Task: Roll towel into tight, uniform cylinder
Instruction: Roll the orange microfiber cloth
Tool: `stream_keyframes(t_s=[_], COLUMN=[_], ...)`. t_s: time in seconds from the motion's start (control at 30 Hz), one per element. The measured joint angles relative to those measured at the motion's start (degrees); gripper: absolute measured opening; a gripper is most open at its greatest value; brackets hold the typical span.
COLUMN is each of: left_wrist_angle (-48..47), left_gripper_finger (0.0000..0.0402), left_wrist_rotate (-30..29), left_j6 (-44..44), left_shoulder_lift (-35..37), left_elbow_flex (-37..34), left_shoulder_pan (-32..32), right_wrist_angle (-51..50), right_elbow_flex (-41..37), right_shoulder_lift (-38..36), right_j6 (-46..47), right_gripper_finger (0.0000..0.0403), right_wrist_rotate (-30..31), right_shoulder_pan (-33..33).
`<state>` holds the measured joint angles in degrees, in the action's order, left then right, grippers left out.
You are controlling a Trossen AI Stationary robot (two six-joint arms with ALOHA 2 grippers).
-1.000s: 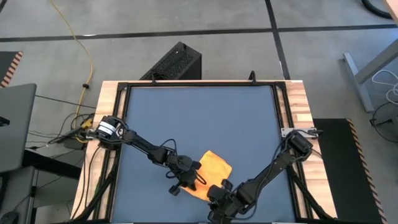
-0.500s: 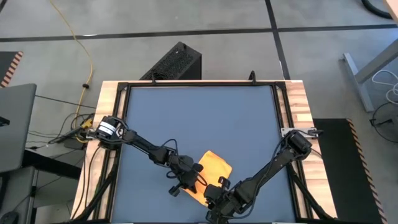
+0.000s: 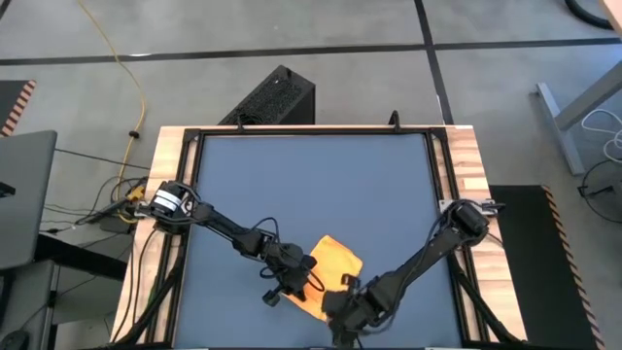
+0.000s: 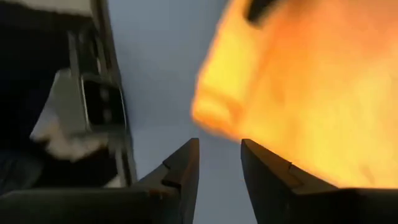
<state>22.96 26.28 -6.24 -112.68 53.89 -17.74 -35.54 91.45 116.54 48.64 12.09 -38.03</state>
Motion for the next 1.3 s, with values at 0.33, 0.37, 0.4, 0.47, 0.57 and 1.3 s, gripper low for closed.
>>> stream_keyframes(t_s=[0.33, 0.37, 0.4, 0.47, 0.57, 1.3], left_wrist_angle=[0.0, 0.0, 0.0, 0.0, 0.1, 0.5], left_gripper_finger=[0.0000, 0.0000, 0.0000, 0.0000, 0.0000, 0.0000], left_wrist_rotate=[-0.1, -0.1, -0.1, -0.1, -0.5, -1.6], left_j6=[1.8, 2.0, 2.3, 2.4, 2.5, 3.0], left_shoulder_lift=[0.0, 0.0, 0.0, 0.0, 0.0, 0.0], left_elbow_flex=[0.0, 0.0, 0.0, 0.0, 0.0, 0.0], left_shoulder_pan=[0.5, 0.5, 0.5, 0.5, 0.5, 0.9], right_wrist_angle=[-23.7, -26.2, -28.8, -34.5, -42.1, -24.3], right_elbow_flex=[2.3, 2.3, 2.3, 2.3, 2.3, -0.2], right_shoulder_lift=[-11.6, -13.1, -14.4, -17.1, -21.6, -16.0], right_j6=[-7.0, -7.0, -7.1, -7.1, -6.5, 4.8], right_gripper_finger=[0.0101, 0.0094, 0.0086, 0.0070, 0.0048, 0.0017], right_wrist_rotate=[-8.4, -8.5, -8.4, -7.8, -7.6, 19.2], right_shoulder_pan=[1.9, 1.5, 1.1, -0.1, -2.6, -11.6])
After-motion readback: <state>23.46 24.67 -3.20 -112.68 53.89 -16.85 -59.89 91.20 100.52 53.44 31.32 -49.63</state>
